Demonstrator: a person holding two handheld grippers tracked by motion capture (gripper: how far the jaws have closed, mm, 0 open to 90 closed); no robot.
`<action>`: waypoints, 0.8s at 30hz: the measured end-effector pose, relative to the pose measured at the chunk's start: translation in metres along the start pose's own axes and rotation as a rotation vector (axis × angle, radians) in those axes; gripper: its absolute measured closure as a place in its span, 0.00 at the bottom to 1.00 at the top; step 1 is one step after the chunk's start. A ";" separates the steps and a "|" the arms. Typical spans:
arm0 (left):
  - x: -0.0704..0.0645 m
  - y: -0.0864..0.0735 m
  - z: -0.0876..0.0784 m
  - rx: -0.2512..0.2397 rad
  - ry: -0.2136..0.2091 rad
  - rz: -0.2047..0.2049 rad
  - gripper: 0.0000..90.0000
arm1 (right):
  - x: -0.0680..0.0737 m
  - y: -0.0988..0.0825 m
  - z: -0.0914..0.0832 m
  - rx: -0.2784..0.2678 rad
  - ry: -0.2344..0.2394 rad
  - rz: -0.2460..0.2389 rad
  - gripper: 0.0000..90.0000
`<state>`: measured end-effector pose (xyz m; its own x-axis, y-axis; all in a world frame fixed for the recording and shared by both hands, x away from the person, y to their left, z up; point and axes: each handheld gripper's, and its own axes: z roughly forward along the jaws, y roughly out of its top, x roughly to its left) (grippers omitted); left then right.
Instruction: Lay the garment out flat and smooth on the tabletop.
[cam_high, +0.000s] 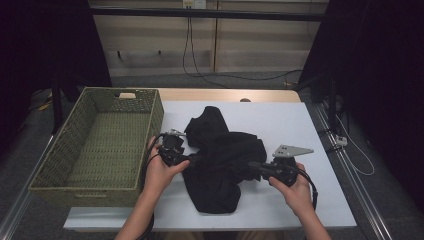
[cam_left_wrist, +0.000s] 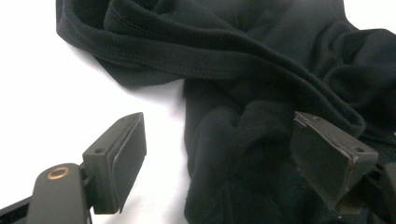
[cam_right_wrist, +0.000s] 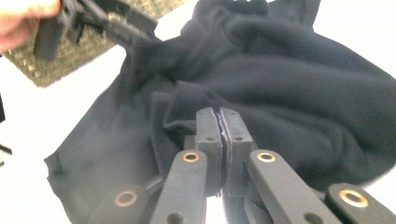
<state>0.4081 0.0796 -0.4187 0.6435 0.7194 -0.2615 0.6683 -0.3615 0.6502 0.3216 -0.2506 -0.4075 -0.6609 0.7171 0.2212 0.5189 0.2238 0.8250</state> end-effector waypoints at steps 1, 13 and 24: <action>0.000 0.000 0.000 0.003 -0.001 0.003 0.22 | 0.001 0.004 0.004 -0.006 0.001 -0.004 0.98; 0.002 0.000 0.000 0.002 -0.004 0.002 0.22 | -0.018 0.024 0.074 0.087 -0.061 0.001 0.84; 0.002 -0.001 -0.001 -0.002 0.002 -0.001 0.21 | -0.020 0.008 0.102 0.191 -0.150 -0.016 0.26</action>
<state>0.4090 0.0819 -0.4192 0.6421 0.7209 -0.2608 0.6682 -0.3595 0.6514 0.3945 -0.1958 -0.4586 -0.5893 0.7993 0.1179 0.6119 0.3463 0.7111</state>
